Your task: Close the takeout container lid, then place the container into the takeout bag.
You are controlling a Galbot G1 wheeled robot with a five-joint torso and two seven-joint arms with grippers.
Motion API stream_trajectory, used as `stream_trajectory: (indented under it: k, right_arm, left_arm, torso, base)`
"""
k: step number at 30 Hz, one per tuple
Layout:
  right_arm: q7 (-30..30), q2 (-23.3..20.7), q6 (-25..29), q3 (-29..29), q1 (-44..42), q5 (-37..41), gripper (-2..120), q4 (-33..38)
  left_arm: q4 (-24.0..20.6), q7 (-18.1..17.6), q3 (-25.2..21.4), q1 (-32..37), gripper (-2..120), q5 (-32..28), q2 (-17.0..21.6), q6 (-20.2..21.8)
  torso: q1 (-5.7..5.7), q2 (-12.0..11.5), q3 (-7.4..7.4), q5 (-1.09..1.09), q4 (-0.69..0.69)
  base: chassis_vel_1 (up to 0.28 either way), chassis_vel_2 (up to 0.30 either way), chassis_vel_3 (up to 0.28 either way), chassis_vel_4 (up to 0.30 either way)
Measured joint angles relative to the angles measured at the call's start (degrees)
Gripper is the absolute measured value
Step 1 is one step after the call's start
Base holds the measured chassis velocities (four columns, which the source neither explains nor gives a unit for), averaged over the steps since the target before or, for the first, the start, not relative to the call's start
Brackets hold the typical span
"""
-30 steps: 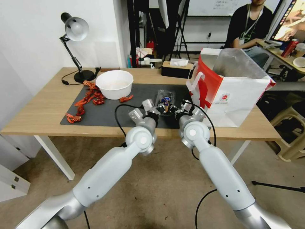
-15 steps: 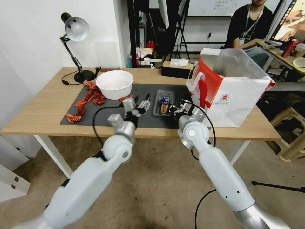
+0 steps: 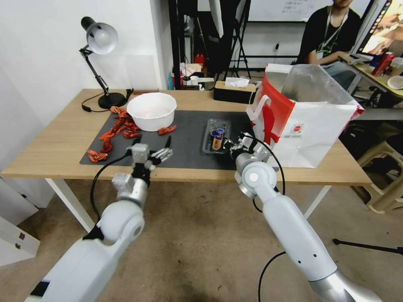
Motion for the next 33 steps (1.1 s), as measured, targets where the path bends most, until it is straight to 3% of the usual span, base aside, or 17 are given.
stream_trajectory:
  k: [3,10,15,22,33]
  right_arm:
    - [-0.01,-0.8,0.0,1.84,-1.94,-0.26,0,1.26]
    - [-0.08,-0.69,0.05,2.09,-2.55,-0.64,0,1.67]
    - [-0.26,-0.83,0.08,2.09,-2.48,-0.65,0,1.68]
    - [-0.31,-1.03,0.11,2.1,-2.41,-0.65,0,1.78]
    - [-0.6,-1.64,0.18,2.22,-2.09,0.28,0,3.14]
  left_arm:
    - [0.19,0.5,-1.39,1.82,100,2.27,-0.12,-1.18]
    - [-0.83,1.08,-5.9,8.06,100,3.71,-0.81,-4.05]
    - [-0.87,1.28,-7.68,12.74,100,4.62,-1.76,-6.89]
    - [0.73,2.01,-8.61,16.97,100,6.18,-2.86,-10.98]
    - [1.86,2.3,-8.4,18.15,100,6.29,-3.4,-12.36]
  torso:
    - [0.0,0.0,0.0,-0.02,-0.1]
    - [0.0,0.0,0.0,-0.01,0.0]
    - [0.0,0.0,0.0,0.0,-0.03]
    - [0.0,0.0,0.0,0.0,-0.03]
    - [0.01,0.0,0.01,0.01,-0.04]
  base:
    - [0.0,0.0,0.0,0.0]
    - [0.0,0.0,0.0,0.0]
    - [0.0,0.0,0.0,0.0]
    - [0.0,0.0,0.0,0.0]
    - [0.0,0.0,0.0,0.0]
